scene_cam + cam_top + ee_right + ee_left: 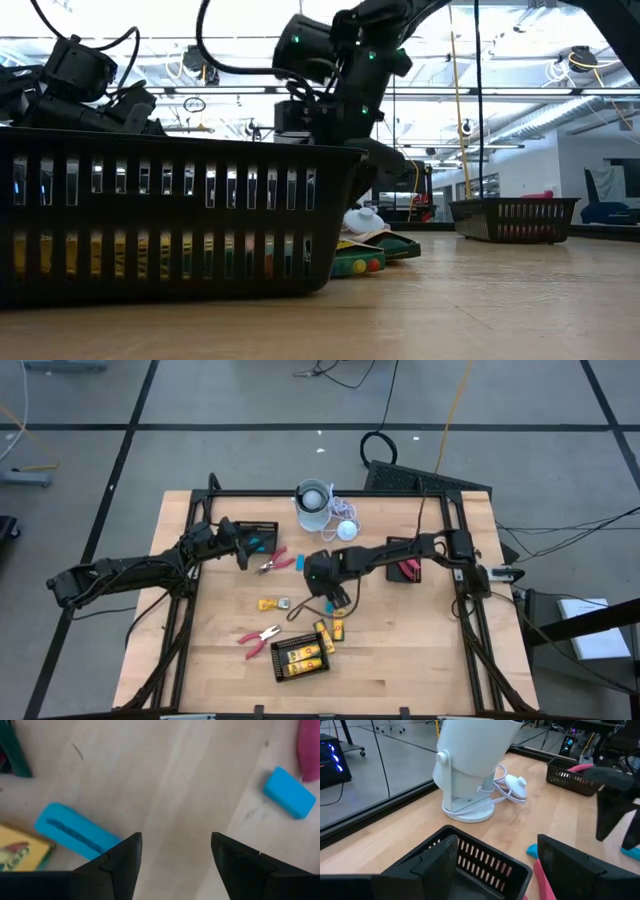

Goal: Pick & Place School Supplies
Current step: Put the blue eraser into the top black bin

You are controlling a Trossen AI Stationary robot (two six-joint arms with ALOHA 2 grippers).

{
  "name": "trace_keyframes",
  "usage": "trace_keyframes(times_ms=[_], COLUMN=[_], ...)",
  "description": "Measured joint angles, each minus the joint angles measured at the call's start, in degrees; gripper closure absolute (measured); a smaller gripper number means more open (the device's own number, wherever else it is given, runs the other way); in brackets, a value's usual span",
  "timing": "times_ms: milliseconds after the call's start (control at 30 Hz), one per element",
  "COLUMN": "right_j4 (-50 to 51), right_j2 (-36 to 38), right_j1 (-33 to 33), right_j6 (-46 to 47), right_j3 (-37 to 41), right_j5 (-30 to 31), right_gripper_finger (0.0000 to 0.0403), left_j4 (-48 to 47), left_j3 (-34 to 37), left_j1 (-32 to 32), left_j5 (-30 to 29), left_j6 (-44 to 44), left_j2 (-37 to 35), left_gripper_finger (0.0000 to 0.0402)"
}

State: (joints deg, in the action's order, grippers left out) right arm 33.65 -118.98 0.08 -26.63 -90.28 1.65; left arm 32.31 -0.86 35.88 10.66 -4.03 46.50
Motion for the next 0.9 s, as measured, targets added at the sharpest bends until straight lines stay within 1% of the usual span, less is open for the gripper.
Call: trace_keyframes(times_ms=[67,133,267,333,633,900], right_j4=[1.3,1.4,5.1,7.3,6.7,2.5], right_j2=[1.0,1.5,1.1,1.2,1.3,1.4], right_j1=[1.7,3.0,4.8,5.5,5.6,5.6], right_j6=[0.3,0.9,4.5,5.5,6.0,4.1], right_j3=[0.0,0.0,0.0,0.1,2.2,4.7], right_j5=[1.4,1.5,0.8,-0.7,-1.7,-2.2], right_gripper_finger=[0.0174,0.0174,0.0174,0.0174,0.0174,0.0174], left_j4=[-0.1,-0.2,-0.1,0.1,0.4,0.5], left_j3=[0.0,0.0,0.0,0.0,0.0,0.0], left_j1=[0.0,0.0,0.0,0.0,0.0,0.0], left_j5=[0.0,0.0,0.1,0.3,0.4,0.4], left_j6=[0.1,0.1,0.0,0.0,-0.1,0.1], left_j2=[0.0,0.0,0.0,0.0,0.0,0.0], left_gripper_finger=[0.0131,0.0131,0.0131,0.0131,0.0131,0.0131])
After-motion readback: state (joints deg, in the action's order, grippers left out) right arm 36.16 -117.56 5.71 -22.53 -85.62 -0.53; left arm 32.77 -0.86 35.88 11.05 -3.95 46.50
